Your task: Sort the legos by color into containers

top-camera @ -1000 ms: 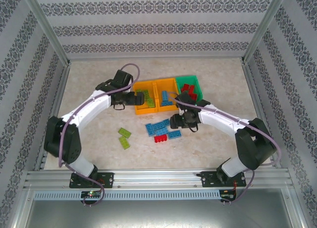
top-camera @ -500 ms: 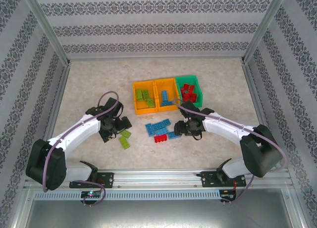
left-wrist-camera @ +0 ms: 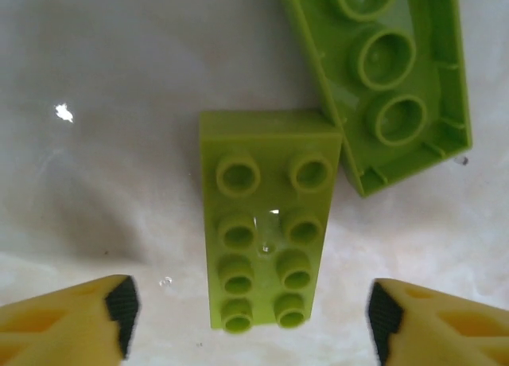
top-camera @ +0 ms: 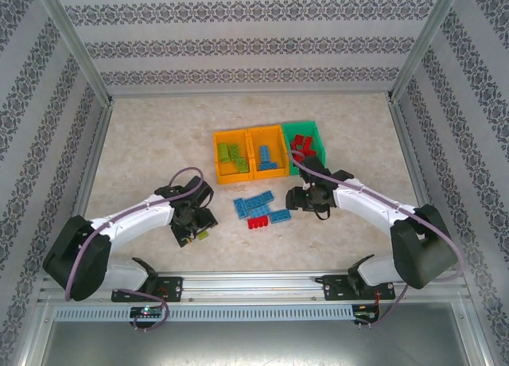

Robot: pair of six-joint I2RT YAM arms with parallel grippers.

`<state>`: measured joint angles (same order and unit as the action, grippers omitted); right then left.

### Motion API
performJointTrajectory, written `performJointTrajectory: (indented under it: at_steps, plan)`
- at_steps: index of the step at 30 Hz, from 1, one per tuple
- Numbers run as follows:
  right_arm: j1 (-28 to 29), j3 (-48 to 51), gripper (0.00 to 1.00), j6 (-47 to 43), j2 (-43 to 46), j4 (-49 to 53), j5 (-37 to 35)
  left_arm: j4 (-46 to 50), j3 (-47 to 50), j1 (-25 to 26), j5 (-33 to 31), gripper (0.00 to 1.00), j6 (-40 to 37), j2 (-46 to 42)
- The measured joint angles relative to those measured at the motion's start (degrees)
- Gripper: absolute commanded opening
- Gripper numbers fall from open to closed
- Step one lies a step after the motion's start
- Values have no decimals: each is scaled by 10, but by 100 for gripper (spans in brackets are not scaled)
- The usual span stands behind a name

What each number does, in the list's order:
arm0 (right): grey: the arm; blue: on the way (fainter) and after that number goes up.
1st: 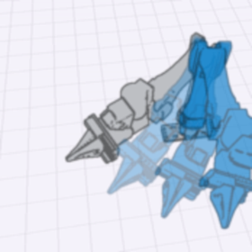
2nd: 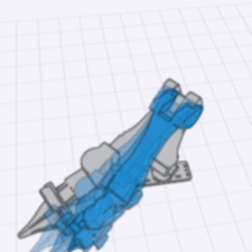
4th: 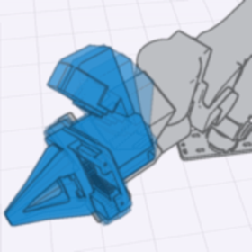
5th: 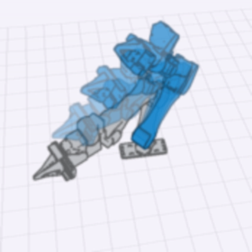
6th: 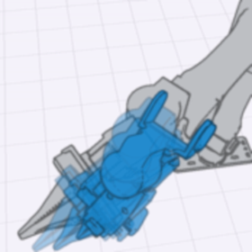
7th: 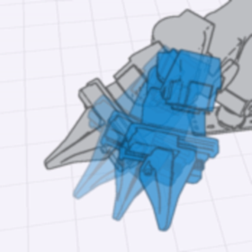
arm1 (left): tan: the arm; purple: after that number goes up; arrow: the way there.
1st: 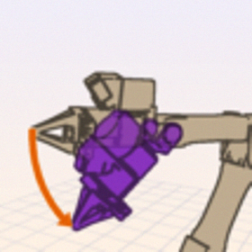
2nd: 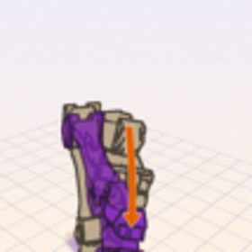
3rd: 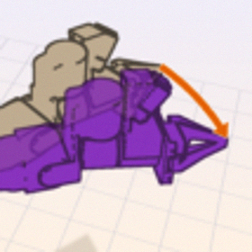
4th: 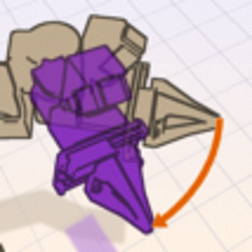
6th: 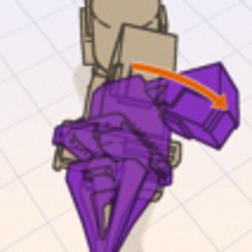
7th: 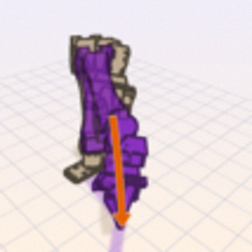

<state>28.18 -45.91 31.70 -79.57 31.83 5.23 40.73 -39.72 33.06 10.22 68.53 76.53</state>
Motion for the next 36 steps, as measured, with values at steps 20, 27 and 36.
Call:
performJointTrajectory:
  at_steps: [20, 27, 36]
  plan:
    - [12, 28, 56, -17, -23, -30, 42, -22, -17, 19, -57, 32, -29, 41]
    - [20, 28, 53, -15, -30, -45, 49, 13, -66, 43, -93, 32, -30, -20]
    - [19, 28, 45, -6, -42, -37, 36, 59, -190, 44, -144, 33, -77, -26]
